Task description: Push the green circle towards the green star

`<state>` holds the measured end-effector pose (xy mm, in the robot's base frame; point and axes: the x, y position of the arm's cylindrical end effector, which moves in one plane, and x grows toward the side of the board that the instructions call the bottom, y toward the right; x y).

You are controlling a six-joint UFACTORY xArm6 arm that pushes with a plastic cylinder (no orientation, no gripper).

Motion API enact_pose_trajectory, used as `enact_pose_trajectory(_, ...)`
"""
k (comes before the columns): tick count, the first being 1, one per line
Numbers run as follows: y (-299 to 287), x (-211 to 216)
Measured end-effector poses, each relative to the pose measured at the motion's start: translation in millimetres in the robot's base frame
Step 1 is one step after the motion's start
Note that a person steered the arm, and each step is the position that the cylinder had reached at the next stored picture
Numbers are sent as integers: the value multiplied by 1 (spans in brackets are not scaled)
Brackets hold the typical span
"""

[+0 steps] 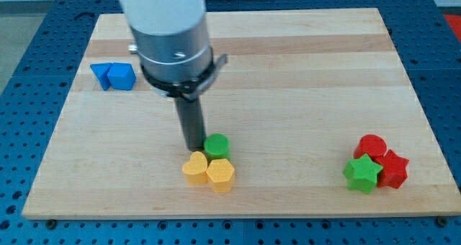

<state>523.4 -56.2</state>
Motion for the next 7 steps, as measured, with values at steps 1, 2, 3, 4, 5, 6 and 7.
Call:
enact_pose_trajectory(1, 34, 11)
enact_pose_trajectory(2, 61, 24)
enact_pose_trajectory(3, 80, 39)
enact_pose_trajectory(4, 94, 51)
enact_pose_trajectory(5, 79, 65)
enact_pose_trajectory(6, 93, 88)
enact_pose_trajectory(7, 113, 95)
